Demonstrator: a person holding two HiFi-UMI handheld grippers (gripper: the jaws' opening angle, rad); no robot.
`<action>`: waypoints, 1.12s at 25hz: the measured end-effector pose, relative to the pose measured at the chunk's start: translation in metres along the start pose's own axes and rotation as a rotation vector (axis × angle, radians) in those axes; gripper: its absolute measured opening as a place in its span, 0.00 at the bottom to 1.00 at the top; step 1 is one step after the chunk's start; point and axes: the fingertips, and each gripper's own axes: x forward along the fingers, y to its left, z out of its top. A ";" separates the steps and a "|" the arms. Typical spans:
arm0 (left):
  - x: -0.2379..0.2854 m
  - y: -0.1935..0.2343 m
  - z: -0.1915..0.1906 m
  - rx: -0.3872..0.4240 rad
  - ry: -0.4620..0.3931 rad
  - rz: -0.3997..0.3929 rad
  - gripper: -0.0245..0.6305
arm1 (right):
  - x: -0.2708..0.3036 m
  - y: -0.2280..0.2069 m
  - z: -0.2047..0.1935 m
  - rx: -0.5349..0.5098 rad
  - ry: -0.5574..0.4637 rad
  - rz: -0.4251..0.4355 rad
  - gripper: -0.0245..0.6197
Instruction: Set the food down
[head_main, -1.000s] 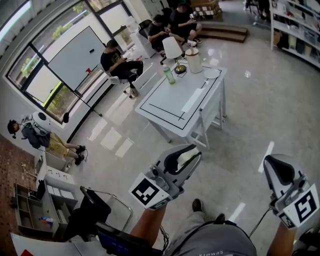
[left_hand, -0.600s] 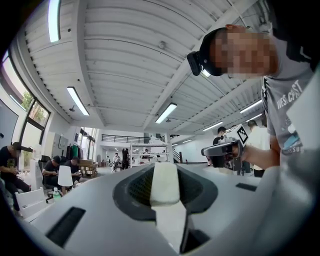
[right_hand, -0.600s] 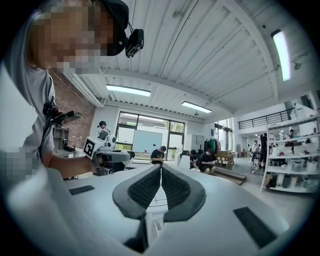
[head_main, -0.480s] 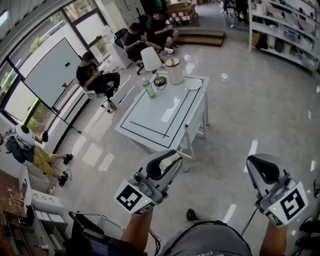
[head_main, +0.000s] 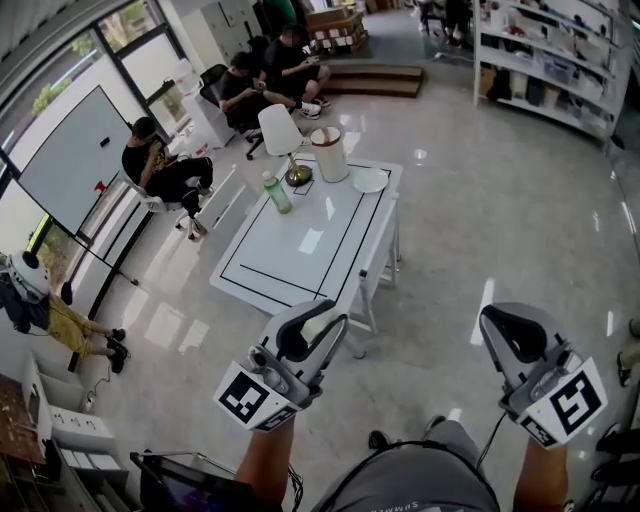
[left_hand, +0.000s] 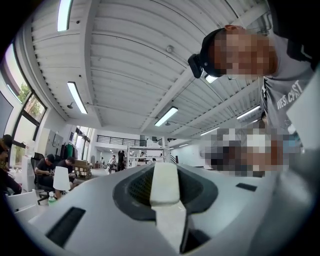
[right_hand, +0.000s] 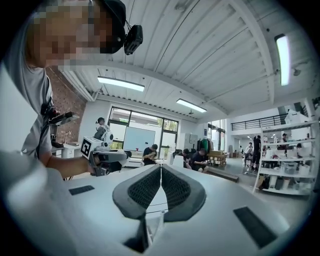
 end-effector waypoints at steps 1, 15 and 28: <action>0.005 0.004 -0.001 0.001 0.001 0.004 0.19 | 0.003 -0.006 -0.001 0.003 0.004 0.003 0.05; 0.135 0.021 -0.013 0.046 0.010 0.100 0.19 | 0.021 -0.143 -0.018 0.007 -0.010 0.128 0.05; 0.196 0.037 -0.027 0.029 0.044 0.113 0.19 | 0.036 -0.202 -0.033 0.038 -0.010 0.174 0.05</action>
